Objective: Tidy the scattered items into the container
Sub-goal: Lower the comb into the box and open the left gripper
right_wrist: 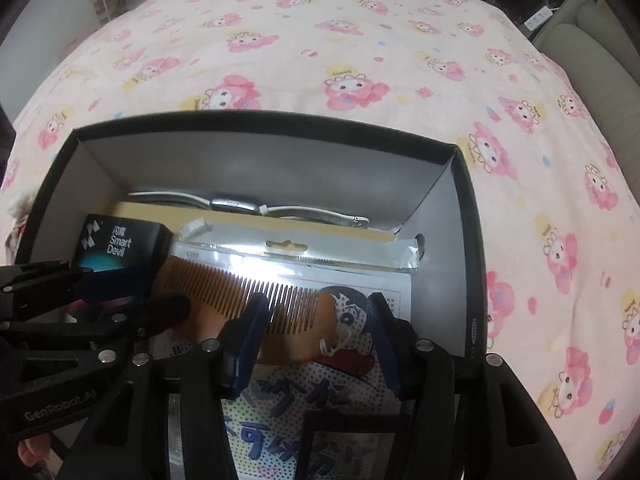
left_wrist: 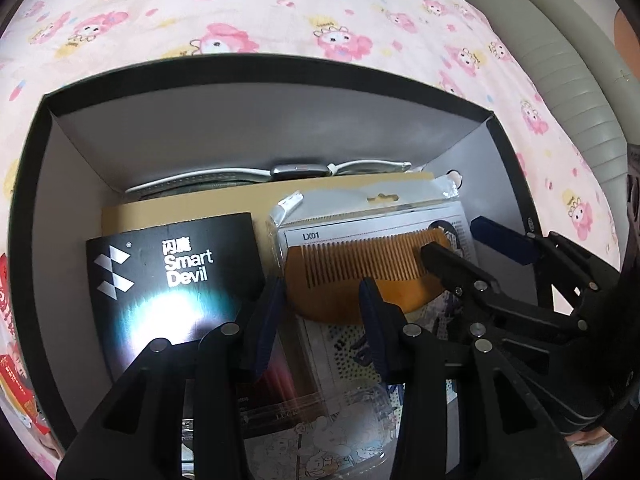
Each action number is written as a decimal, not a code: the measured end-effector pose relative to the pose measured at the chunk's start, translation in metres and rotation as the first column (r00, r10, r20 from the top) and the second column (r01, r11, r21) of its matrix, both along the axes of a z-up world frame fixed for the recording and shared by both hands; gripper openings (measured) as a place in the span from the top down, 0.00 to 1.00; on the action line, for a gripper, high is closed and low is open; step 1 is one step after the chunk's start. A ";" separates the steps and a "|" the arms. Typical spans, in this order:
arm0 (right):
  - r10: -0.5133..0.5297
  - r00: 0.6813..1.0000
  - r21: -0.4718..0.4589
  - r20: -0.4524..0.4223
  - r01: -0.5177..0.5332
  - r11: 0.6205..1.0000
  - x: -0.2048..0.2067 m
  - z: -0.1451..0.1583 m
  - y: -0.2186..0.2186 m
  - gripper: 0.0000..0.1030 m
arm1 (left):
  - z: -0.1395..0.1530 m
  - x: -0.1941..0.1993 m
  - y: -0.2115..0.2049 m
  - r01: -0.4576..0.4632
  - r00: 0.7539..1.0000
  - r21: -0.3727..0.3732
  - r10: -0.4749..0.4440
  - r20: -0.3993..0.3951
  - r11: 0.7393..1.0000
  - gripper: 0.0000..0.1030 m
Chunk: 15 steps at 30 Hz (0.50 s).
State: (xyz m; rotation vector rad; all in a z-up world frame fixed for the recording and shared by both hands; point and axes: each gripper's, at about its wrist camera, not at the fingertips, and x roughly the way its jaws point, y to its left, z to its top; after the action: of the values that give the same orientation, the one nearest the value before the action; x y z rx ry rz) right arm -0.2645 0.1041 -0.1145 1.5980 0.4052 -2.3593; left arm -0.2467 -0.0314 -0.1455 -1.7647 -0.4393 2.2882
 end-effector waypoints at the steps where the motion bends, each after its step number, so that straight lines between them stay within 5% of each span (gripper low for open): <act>1: 0.003 1.000 0.010 -0.003 -0.003 1.000 -0.001 -0.001 -0.001 0.54 | 0.000 0.000 0.001 0.002 1.000 -0.004 -0.002 0.001 1.000 0.63; 15: -0.015 1.000 -0.008 -0.007 0.014 1.000 -0.002 0.001 0.002 0.54 | 0.008 0.003 0.002 -0.022 0.998 0.008 0.022 -0.062 1.000 0.60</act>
State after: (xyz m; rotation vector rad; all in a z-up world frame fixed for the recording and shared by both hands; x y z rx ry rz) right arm -0.2663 0.1057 -0.1137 1.5954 0.3870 -2.3747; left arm -0.2433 -0.0294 -0.1372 -1.6884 -0.4569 2.3462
